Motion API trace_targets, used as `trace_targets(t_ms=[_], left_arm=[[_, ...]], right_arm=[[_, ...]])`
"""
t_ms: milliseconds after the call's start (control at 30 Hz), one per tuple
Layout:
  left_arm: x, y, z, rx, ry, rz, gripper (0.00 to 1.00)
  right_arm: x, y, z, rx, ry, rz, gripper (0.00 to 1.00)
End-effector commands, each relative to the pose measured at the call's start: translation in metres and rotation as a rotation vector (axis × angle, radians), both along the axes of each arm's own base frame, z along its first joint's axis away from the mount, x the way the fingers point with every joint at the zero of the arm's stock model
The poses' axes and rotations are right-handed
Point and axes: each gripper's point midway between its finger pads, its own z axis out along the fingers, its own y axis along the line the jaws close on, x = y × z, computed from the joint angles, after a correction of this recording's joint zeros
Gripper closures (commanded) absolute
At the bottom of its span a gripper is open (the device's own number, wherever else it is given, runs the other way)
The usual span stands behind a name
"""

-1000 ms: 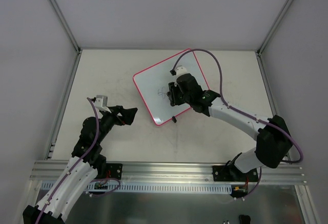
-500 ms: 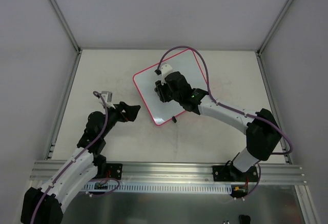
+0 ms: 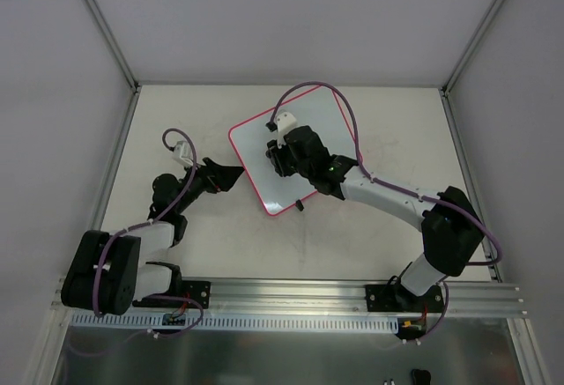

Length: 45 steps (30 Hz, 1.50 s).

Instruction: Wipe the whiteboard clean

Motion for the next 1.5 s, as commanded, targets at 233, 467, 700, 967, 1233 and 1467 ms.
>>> trace_targets(t_ms=[233,467,700,967,1233,1467], left_arm=[[0.018,-0.028,0.066,-0.122,-0.246,-0.195,0.21],[0.036,-0.033,0.060,-0.137,-0.214,-0.210,0.33],[0.043,-0.036,0.062,-0.159,-0.220,-0.222,0.44],[0.044,-0.038,0.063,-0.179,-0.223,-0.234,0.53],[0.041,-0.044,0.070,-0.182,-0.244,-0.273,0.62],[0.041,-0.044,0.069,-0.177,-0.245,-0.279,0.78]], right_arm=[[0.007,-0.004,0.027,0.051,-0.096,-0.029,1.00],[0.008,-0.004,0.026,0.052,-0.100,-0.026,1.00],[0.007,0.001,0.022,0.052,-0.101,-0.020,1.00],[0.007,0.006,0.016,0.046,-0.090,-0.013,1.00],[0.011,0.012,0.002,0.038,-0.074,-0.014,1.00],[0.013,0.021,-0.004,0.037,-0.067,0.001,1.00]])
